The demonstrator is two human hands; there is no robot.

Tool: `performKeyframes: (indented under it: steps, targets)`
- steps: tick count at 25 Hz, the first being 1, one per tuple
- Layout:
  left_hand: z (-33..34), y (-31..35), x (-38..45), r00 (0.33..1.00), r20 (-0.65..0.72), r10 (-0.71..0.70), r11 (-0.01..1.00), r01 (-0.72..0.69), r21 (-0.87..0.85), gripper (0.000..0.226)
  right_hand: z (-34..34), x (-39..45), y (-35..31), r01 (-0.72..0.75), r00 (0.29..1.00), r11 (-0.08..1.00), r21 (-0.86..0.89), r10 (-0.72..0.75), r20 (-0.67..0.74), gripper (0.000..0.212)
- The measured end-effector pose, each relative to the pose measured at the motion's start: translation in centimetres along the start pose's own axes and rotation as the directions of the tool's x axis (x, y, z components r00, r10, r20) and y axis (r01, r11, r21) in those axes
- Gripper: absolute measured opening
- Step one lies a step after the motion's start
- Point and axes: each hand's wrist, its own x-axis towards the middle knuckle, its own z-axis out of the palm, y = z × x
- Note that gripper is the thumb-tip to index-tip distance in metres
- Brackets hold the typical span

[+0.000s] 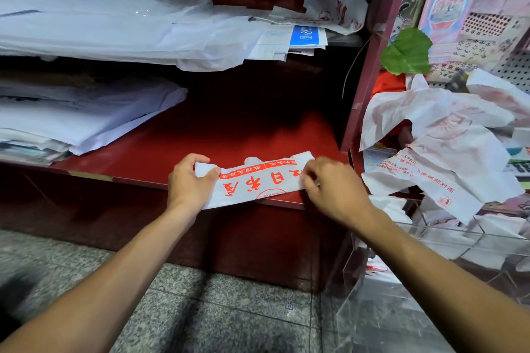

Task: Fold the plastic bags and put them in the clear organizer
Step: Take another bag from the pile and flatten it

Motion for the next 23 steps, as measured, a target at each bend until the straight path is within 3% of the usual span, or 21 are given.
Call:
performKeyframes:
  steps: [3, 6, 8, 11, 14, 16, 19, 21, 23]
  targets:
    - [-0.2, 0.7, -0.6, 0.998, 0.022, -0.054, 0.999, 0.054, -0.005, 0.013, 0.7, -0.8, -0.6, 0.016, 0.993, 0.992, -0.126, -0.001, 0.122, 0.030]
    - [-0.6, 1.8, -1.3, 0.987, 0.102, -0.127, 0.991, 0.130, -0.026, 0.020, 0.3, -1.2, -0.2, -0.034, 0.999, 0.991, -0.129, 0.036, 0.011, 0.031]
    - [-0.9, 2.3, -1.6, 0.975, 0.157, -0.156, 0.986, 0.163, -0.034, 0.020, 0.3, -1.7, -0.5, 0.046, 0.997, 0.995, -0.086, -0.051, -0.055, 0.036]
    - [-1.0, 2.9, -2.2, 0.959, 0.216, -0.183, 0.979, 0.197, -0.047, 0.024, 0.7, -2.4, -1.2, 0.154, 0.978, 0.988, 0.017, -0.155, 0.142, 0.057]
    - [-1.1, 3.3, -2.6, 0.936, 0.301, -0.182, 0.976, 0.209, -0.062, 0.028, 1.4, -1.7, -0.7, 0.140, 0.959, 0.989, -0.049, -0.123, 0.253, 0.071]
    - [-0.8, 3.6, -3.0, 0.914, 0.345, -0.212, 0.959, 0.262, -0.107, 0.024, 1.4, -1.5, -0.7, 0.087, 0.974, 0.995, -0.053, -0.074, 0.213, 0.078]
    - [0.0, 4.1, -3.4, 0.903, 0.315, -0.293, 0.903, 0.370, -0.220, 0.019, 2.1, -2.5, -2.0, 0.229, 0.973, 0.957, -0.178, -0.221, 0.066, 0.073]
    - [0.8, 4.6, -3.7, 0.901, 0.294, -0.319, 0.859, 0.406, -0.311, 0.019, 2.6, -2.9, -2.8, 0.289, 0.957, 0.950, -0.120, -0.282, 0.072, 0.073]
    - [1.7, 5.0, -4.1, 0.896, 0.302, -0.327, 0.829, 0.425, -0.365, 0.017, 2.8, -2.4, -3.0, 0.203, 0.971, 0.979, -0.006, -0.201, 0.133, 0.077]
